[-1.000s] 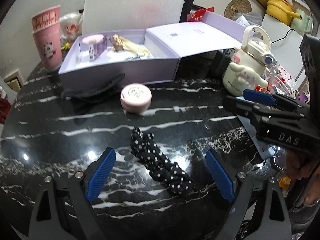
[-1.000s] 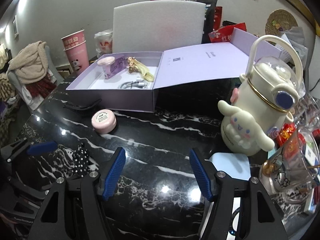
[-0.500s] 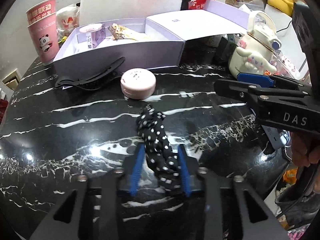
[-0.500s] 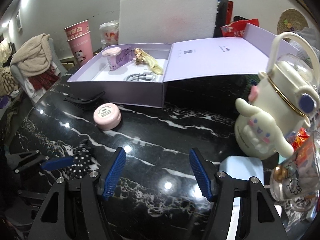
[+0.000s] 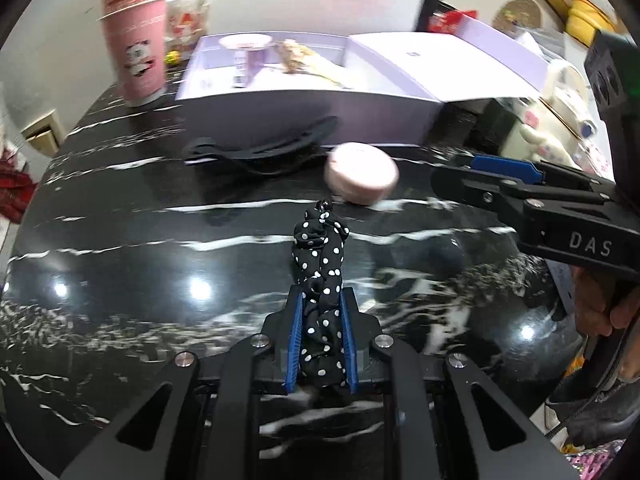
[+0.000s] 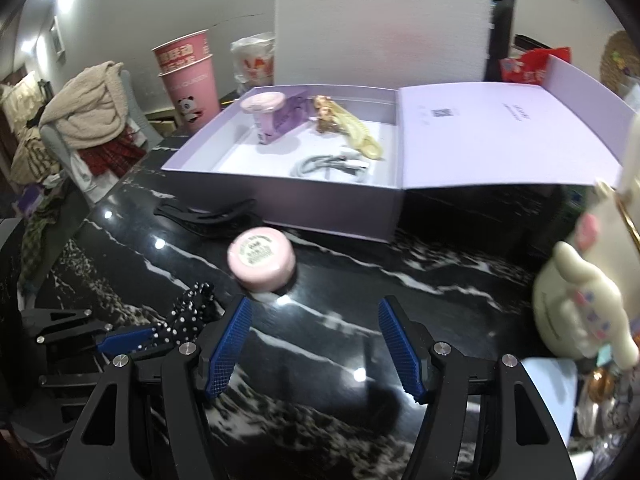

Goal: Organize rigid objects
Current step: 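Lift the scrunchie with the left tool while the right tool moves toward the black hair clip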

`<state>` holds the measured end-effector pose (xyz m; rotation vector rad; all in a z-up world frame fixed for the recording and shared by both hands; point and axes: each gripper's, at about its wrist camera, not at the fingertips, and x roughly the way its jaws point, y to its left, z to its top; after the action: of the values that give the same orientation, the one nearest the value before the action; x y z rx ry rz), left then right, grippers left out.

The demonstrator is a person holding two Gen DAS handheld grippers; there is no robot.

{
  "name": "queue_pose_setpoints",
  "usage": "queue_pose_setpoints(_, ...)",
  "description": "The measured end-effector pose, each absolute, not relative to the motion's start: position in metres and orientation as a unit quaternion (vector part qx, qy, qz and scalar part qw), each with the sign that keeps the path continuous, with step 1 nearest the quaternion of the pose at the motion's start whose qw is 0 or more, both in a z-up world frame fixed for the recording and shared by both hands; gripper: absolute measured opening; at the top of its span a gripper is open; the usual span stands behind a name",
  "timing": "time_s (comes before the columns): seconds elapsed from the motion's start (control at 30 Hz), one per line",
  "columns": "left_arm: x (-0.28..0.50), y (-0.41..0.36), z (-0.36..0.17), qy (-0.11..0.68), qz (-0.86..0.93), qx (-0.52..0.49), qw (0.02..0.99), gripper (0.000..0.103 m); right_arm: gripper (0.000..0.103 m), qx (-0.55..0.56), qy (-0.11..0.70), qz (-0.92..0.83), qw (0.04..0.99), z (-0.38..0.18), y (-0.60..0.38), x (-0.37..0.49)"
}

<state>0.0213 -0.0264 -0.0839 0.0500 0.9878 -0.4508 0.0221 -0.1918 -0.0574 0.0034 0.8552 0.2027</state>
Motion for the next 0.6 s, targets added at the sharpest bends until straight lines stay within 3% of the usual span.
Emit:
queue_pose_setpoints(0.2,0.031,0.012,-0.084,0.470,-0.172,-0.002,0.866,0.018,0.067,0.006,0.413,0.132,0.901,-0.059,-0.167,0.040)
queue_pose_setpoints(0.27,0.035,0.023,-0.085,0.469,-0.159,-0.007,0.869,0.018,0.078,0.006,0.416,0.142,0.898,-0.062,-0.157,0.049)
queue_pose_setpoints(0.37,0.038,0.040,-0.085,0.467,-0.140,-0.014,0.873,0.018,0.078,0.009,0.411,0.155,0.898,-0.063,-0.144,0.057)
queue_pose_setpoints(0.47,0.044,0.053,-0.086,0.466,-0.126,-0.025,0.875,0.018,0.087,0.007,0.411,0.160,0.898,-0.065,-0.132,0.068)
queue_pose_setpoints(0.6,0.048,0.064,-0.087,0.463,-0.120,-0.033,0.878,0.018,0.090,0.005,0.408,0.165,0.898,-0.069,-0.118,0.083)
